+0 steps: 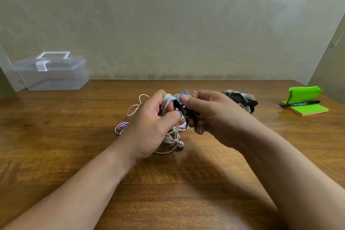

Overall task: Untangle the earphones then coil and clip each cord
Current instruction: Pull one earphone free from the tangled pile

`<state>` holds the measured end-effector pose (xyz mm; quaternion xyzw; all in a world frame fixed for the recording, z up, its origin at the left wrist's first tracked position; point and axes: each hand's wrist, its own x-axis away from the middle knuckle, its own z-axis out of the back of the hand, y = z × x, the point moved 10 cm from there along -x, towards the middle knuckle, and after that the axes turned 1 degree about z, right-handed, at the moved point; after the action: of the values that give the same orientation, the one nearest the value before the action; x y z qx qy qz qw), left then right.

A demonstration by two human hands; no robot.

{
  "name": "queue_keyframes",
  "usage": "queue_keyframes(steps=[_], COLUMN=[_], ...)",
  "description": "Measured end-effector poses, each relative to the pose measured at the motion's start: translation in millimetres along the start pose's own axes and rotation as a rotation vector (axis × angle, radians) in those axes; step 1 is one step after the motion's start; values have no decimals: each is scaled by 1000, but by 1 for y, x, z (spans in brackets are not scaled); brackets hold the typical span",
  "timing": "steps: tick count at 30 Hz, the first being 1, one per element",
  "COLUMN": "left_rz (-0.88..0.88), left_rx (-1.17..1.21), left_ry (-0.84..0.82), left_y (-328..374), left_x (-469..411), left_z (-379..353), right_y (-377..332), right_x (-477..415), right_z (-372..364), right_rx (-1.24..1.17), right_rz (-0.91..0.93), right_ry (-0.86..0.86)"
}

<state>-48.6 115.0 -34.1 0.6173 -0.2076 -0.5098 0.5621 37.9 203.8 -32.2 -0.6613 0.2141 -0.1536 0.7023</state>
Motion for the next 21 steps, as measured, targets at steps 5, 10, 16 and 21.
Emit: queue_keyframes(steps=[5, 10, 16, 21], left_rz=[-60, -93, -108, -71], left_rx=[-40, -10, -85, -68], left_ry=[-46, -48, -71, -158], left_y=[7, 16, 31, 28], left_x=[2, 5, 15, 16], left_z=[-8, -11, -20, -23], right_y=[-2, -11, -18, -14], right_x=[-2, 0, 6, 5], right_z=[4, 1, -10, -11], right_rx=[12, -52, -141, -131], right_rz=[54, 163, 235, 175], right_ry=[38, 39, -23, -120])
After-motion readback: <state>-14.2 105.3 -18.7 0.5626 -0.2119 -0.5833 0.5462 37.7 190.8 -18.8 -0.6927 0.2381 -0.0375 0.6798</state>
